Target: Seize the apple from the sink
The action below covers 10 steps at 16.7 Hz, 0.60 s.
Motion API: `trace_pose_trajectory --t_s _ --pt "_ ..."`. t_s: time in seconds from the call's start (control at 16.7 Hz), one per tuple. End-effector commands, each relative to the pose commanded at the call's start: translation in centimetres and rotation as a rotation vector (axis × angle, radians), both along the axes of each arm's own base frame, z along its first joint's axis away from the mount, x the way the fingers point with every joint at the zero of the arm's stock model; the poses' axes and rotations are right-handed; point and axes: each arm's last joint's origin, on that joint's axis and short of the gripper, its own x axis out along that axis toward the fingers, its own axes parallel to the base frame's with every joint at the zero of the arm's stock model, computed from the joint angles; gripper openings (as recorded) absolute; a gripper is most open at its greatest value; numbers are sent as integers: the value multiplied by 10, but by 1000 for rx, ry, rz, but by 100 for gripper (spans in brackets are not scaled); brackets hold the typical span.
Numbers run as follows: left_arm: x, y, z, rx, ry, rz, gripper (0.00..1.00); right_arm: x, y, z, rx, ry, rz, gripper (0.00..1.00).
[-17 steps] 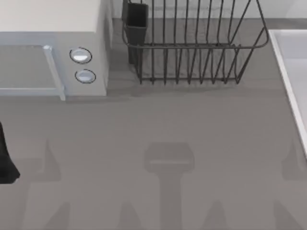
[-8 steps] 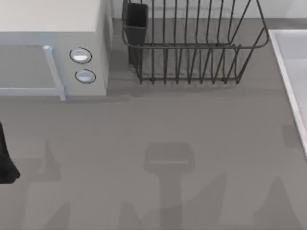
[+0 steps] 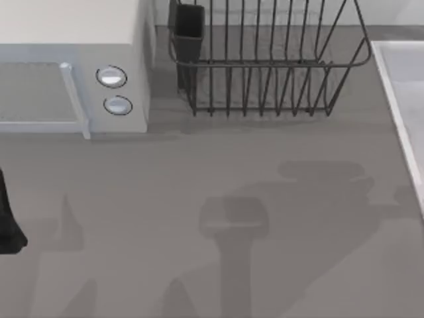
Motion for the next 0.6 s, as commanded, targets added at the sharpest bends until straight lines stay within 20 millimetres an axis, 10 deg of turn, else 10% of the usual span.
trace_pose_trajectory --t_s 0.6 --pt "0 0 0 0 0 0 100 104 -69 -99 100 447 -15 100"
